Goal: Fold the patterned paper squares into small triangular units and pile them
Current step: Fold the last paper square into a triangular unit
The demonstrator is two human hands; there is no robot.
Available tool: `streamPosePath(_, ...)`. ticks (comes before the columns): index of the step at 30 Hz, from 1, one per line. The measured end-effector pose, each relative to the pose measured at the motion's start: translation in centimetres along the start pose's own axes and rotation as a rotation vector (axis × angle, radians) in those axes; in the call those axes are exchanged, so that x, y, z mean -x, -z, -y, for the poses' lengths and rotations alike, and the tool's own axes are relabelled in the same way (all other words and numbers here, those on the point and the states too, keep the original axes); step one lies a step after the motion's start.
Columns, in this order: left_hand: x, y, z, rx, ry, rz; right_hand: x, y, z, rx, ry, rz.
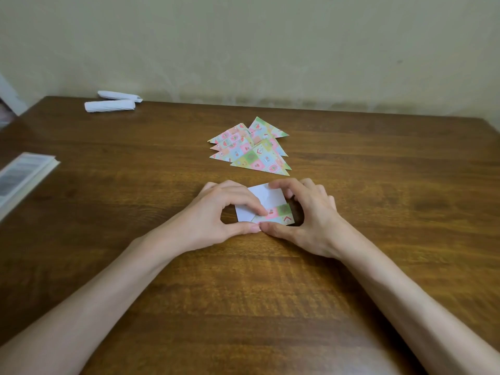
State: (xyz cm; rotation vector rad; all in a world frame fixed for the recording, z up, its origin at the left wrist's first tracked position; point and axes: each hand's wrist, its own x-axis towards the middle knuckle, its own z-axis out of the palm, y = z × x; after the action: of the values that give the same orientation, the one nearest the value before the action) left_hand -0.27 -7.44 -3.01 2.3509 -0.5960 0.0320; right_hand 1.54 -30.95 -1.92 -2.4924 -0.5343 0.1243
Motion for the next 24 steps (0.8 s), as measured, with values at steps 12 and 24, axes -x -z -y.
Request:
streamPosePath(12,0.2,0.3,-0.4,-0.020,0.000,0.010,-0.3,0.5,-0.7,-0.108,-0.008,0.058)
streamPosePath(24,0.2,0.2,-0.1,-0.025,0.004,0.024,-0.8,1.6,-2.9,-0.213,0.077,0.155)
